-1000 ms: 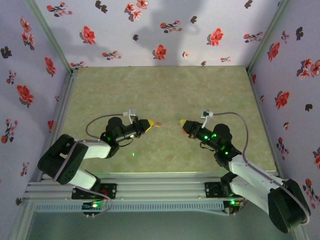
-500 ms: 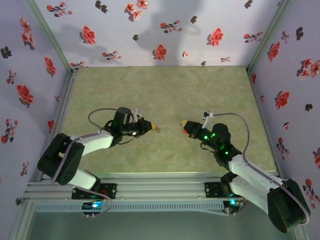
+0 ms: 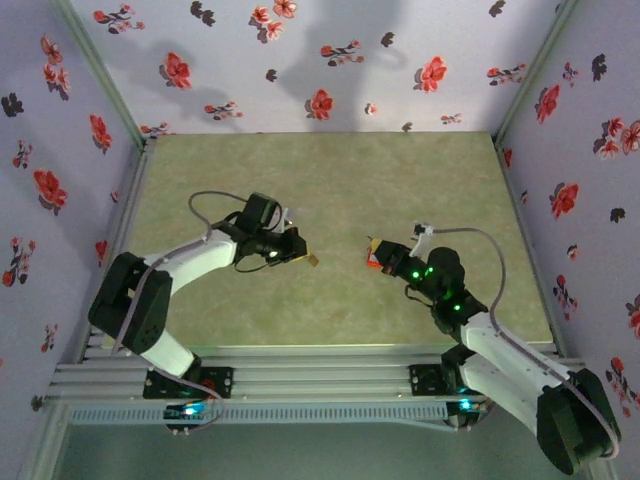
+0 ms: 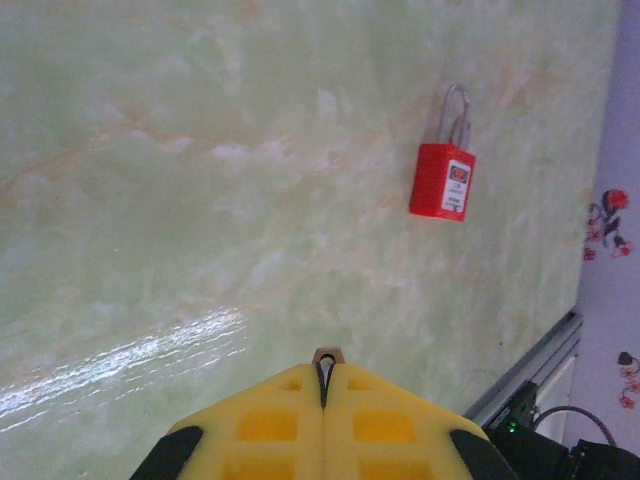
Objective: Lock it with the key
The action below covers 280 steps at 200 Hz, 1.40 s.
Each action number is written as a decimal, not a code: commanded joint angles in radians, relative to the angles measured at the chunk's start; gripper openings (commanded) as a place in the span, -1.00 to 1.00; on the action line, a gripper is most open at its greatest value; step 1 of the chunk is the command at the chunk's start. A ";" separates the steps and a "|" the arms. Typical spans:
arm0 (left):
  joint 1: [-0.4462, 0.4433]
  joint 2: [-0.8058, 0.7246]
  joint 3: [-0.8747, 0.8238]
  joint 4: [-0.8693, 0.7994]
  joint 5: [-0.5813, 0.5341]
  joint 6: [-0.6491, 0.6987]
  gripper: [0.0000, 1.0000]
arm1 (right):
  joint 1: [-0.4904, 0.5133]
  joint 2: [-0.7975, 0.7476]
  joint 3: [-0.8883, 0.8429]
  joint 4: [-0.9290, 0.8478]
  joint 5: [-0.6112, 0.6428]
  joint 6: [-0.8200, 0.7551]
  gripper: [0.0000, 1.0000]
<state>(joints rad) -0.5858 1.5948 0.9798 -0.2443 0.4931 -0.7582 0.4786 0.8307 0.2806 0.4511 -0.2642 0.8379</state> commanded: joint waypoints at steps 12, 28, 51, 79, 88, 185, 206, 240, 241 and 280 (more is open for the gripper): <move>-0.015 0.057 0.113 -0.197 -0.024 0.097 -1.00 | -0.009 -0.018 -0.003 -0.004 0.029 -0.010 -1.00; -0.023 0.095 0.163 -0.252 -0.024 0.121 -1.00 | -0.011 -0.019 -0.003 -0.003 0.029 -0.008 -1.00; -0.038 0.147 0.244 -0.331 -0.024 0.162 -1.00 | -0.011 -0.018 -0.002 0.000 0.022 -0.008 -1.00; -0.043 0.209 0.328 -0.389 -0.030 0.195 -1.00 | -0.011 -0.014 -0.001 0.005 0.016 -0.005 -1.00; -0.043 0.231 0.352 -0.407 -0.032 0.204 -1.00 | -0.011 -0.015 -0.001 0.005 0.015 -0.005 -1.00; -0.057 0.468 0.648 -0.587 -0.050 0.283 -1.00 | -0.011 -0.009 -0.002 0.018 -0.003 0.003 -1.00; -0.057 0.502 0.695 -0.615 -0.051 0.297 -1.00 | -0.011 -0.011 -0.001 0.018 -0.002 0.005 -1.00; -0.057 0.561 0.773 -0.667 -0.054 0.320 -1.00 | -0.011 -0.004 -0.003 0.026 -0.008 0.007 -1.00; -0.057 0.562 0.775 -0.667 -0.054 0.321 -1.00 | -0.011 -0.005 -0.003 0.026 -0.008 0.007 -1.00; -0.057 0.611 0.837 -0.729 -0.068 0.342 -1.00 | -0.011 0.001 -0.003 0.030 -0.010 0.009 -1.00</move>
<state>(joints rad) -0.6361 2.1712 1.7660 -0.8883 0.4374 -0.4561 0.4755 0.8276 0.2806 0.4431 -0.2653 0.8391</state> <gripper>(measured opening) 0.060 0.044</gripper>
